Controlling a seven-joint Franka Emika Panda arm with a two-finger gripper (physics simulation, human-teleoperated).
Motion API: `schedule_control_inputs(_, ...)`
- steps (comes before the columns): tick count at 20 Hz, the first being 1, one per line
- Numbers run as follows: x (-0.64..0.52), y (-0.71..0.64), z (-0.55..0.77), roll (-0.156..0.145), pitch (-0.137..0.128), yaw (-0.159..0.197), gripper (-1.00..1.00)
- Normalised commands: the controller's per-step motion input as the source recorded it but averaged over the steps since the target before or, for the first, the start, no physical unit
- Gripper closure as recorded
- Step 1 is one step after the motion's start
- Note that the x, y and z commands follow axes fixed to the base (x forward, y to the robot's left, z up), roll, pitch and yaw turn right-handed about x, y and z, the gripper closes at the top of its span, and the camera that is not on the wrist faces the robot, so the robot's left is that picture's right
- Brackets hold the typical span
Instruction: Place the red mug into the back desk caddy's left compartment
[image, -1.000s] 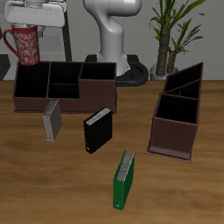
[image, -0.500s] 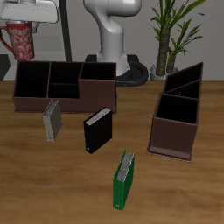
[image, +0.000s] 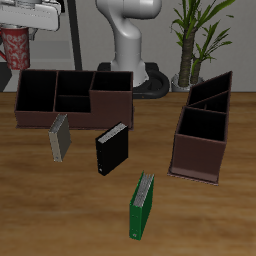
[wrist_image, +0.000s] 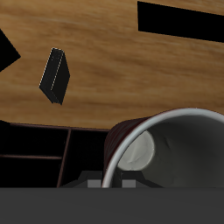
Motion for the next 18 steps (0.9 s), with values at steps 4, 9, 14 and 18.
schedule_control_inputs(4, -0.15, -0.01, -0.25, -0.084, 0.015, -0.036, 1.0)
schedule_control_inputs(9, -0.24, 0.1, -0.14, -0.018, -0.012, -0.021, 1.0)
schedule_control_inputs(14, -0.21, 0.27, -0.02, 0.043, -0.034, 0.009, 1.0)
schedule_control_inputs(18, -0.06, 0.25, -0.04, 0.025, -0.03, 0.016, 1.0)
